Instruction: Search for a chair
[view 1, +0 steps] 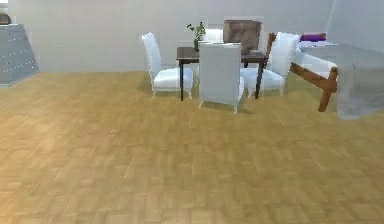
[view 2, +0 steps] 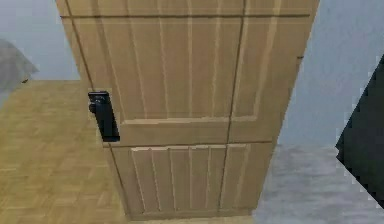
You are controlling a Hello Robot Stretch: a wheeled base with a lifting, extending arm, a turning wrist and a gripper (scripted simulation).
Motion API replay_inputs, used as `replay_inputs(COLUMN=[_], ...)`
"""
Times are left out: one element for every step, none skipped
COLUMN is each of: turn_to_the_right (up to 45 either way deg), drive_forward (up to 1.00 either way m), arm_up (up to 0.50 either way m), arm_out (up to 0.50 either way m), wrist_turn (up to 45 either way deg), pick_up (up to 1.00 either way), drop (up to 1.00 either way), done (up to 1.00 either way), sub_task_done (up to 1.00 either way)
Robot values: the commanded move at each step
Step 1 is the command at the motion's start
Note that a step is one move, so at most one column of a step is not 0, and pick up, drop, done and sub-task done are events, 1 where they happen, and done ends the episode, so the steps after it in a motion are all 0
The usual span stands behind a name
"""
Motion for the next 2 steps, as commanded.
replay_inputs(turn_to_the_right=[0.0, -12.0], drive_forward=[0.6, 0.0], arm_up=[0.0, 0.0], arm_out=[0.0, 0.0], wrist_turn=[0.0, 0.0], pick_up=[0.0, 0.0], drop=[0.0, 0.0], done=[0.0, 0.0], sub_task_done=[0.0, 0.0])
